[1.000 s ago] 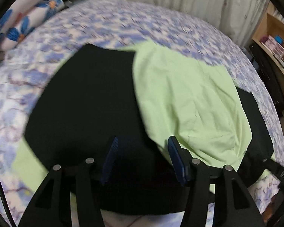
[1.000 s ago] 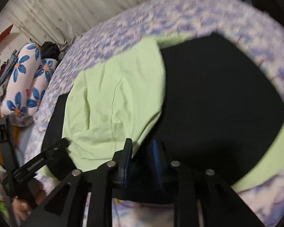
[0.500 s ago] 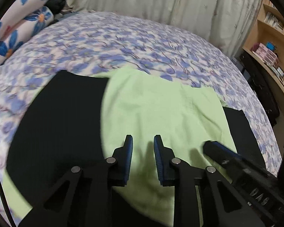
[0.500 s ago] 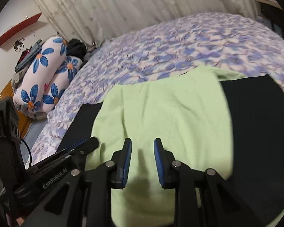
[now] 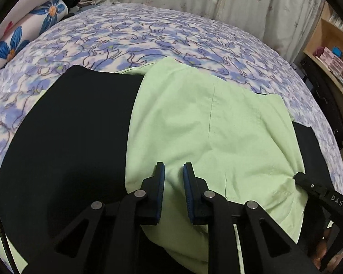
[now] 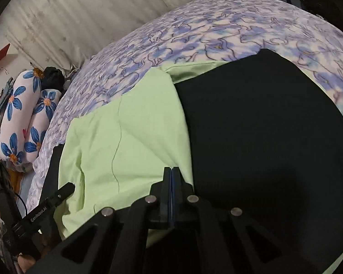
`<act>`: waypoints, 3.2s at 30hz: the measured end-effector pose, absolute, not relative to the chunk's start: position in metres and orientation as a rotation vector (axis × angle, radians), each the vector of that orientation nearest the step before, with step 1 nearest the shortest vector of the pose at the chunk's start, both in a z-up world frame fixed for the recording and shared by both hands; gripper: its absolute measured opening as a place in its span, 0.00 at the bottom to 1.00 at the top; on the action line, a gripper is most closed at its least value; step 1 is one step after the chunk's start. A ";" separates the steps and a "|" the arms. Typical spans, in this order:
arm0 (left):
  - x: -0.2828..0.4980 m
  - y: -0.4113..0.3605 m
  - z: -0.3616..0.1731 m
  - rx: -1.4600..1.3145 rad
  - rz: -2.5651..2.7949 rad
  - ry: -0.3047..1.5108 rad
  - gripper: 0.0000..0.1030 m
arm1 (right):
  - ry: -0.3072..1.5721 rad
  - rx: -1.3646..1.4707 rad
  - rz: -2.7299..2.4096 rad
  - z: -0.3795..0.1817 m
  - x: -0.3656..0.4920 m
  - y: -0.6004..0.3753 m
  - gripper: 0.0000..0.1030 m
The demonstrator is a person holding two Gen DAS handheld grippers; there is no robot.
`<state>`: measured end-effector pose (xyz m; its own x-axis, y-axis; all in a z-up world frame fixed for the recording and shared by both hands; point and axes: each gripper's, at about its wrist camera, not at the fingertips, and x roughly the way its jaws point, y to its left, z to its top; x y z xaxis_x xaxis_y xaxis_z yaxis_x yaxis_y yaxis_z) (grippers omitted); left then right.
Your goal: Fold large clothes
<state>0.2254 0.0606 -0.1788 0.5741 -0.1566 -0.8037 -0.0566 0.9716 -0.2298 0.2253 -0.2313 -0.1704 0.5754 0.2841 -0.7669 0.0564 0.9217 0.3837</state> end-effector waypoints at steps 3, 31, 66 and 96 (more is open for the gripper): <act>0.224 0.058 -0.177 -0.225 -0.045 0.962 0.16 | 0.951 0.343 0.126 -0.169 0.221 -0.223 0.00; 0.110 0.059 -0.083 -0.275 -0.093 0.914 0.32 | 0.920 0.320 0.208 -0.096 0.131 -0.191 0.03; 0.051 0.155 -0.192 -0.752 -0.145 0.928 0.50 | 0.889 0.198 0.302 -0.103 0.093 -0.124 0.25; 0.143 0.143 -0.150 -0.467 0.016 0.732 0.07 | 0.882 0.098 0.240 -0.139 0.205 -0.113 0.14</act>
<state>0.1431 0.1429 -0.1505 0.7482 -0.1462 -0.6472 -0.1746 0.8976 -0.4046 0.2051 -0.1133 -0.1394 0.6109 0.2481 -0.7519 -0.1678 0.9686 0.1833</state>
